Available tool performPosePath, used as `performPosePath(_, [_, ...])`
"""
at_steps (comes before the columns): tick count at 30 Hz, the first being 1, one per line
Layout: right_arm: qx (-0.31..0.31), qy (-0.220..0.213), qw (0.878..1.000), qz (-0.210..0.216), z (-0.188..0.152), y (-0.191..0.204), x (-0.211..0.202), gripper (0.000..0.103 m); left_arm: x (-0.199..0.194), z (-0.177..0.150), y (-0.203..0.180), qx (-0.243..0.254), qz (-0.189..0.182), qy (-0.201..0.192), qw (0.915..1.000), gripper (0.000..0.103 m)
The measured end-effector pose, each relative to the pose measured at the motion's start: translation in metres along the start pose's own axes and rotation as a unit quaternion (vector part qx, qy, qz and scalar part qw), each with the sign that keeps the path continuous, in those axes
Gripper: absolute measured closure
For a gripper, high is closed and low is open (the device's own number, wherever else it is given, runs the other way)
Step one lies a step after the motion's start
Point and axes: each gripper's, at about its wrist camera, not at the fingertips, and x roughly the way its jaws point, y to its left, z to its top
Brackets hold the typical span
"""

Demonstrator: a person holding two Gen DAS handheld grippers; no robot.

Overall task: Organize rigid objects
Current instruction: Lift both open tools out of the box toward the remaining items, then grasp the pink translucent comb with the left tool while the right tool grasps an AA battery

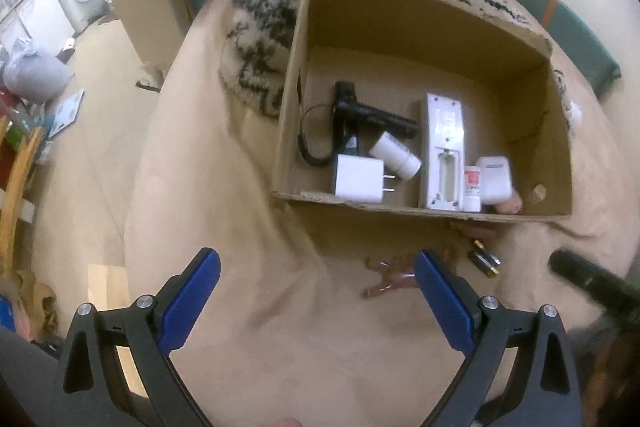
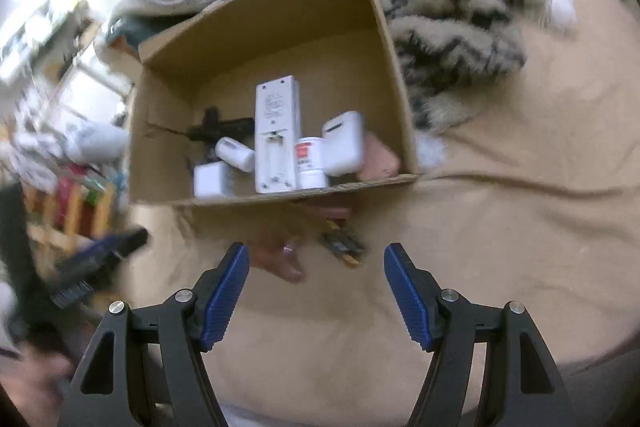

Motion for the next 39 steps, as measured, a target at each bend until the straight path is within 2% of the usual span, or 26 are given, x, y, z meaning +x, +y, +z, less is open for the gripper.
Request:
performPosePath(3, [-0.005, 0.011, 1.0, -0.027, 0.002, 0.001, 0.013, 0.029, 0.009, -0.001, -0.005, 0.012, 0.001, 0.011, 0.9999, 0.006])
performPosePath(5, [0.012, 0.025, 0.999, -0.022, 0.0, -0.003, 0.022, 0.029, 0.015, -0.002, -0.008, 0.014, -0.012, 0.021, 0.9996, 0.006])
performPosePath(8, [0.03, 0.023, 0.999, -0.034, 0.001, -0.01, 0.023, 0.029, 0.028, -0.006, -0.015, 0.012, -0.027, 0.044, 0.9986, 0.006])
performPosePath(10, [0.048, 0.021, 0.998, -0.032, 0.001, -0.018, 0.021, 0.029, 0.04, -0.009, -0.024, 0.003, -0.032, 0.064, 0.9974, 0.002])
performPosePath(15, [0.092, 0.018, 0.995, -0.018, 0.005, -0.033, 0.02, 0.029, 0.068, -0.014, -0.068, 0.028, -0.02, 0.099, 0.9945, 0.0])
performPosePath(18, [0.101, 0.015, 0.995, -0.019, 0.006, -0.038, 0.019, 0.029, 0.093, -0.015, -0.089, 0.039, 0.013, 0.12, 0.9919, 0.0])
performPosePath(20, [0.106, 0.018, 0.994, -0.016, 0.007, -0.043, 0.02, 0.029, 0.106, -0.015, -0.096, 0.037, 0.004, 0.132, 0.9906, 0.0])
performPosePath(25, [0.126, 0.028, 0.992, -0.003, 0.007, -0.052, 0.024, 0.029, 0.121, -0.018, -0.114, 0.055, 0.041, 0.126, 0.9897, 0.0])
performPosePath(27, [0.129, 0.031, 0.991, -0.003, 0.008, -0.054, 0.026, 0.029, 0.121, -0.019, -0.115, 0.057, 0.041, 0.125, 0.9896, 0.001])
performPosePath(29, [0.133, 0.035, 0.99, 0.002, 0.009, -0.055, 0.029, 0.029, 0.12, -0.019, -0.114, 0.06, 0.027, 0.133, 0.989, 0.009])
performPosePath(32, [0.147, 0.054, 0.987, 0.015, 0.006, -0.057, 0.036, 0.029, 0.117, -0.017, -0.106, 0.071, 0.016, 0.142, 0.9872, 0.01])
performPosePath(36, [0.188, 0.106, 0.976, 0.034, -0.008, -0.063, 0.056, 0.029, 0.103, -0.019, -0.082, 0.073, 0.018, 0.151, 0.9857, 0.011])
performPosePath(39, [0.214, 0.126, 0.968, 0.029, -0.013, -0.061, 0.069, 0.029, 0.075, -0.018, -0.064, 0.077, 0.015, 0.132, 0.9881, 0.011])
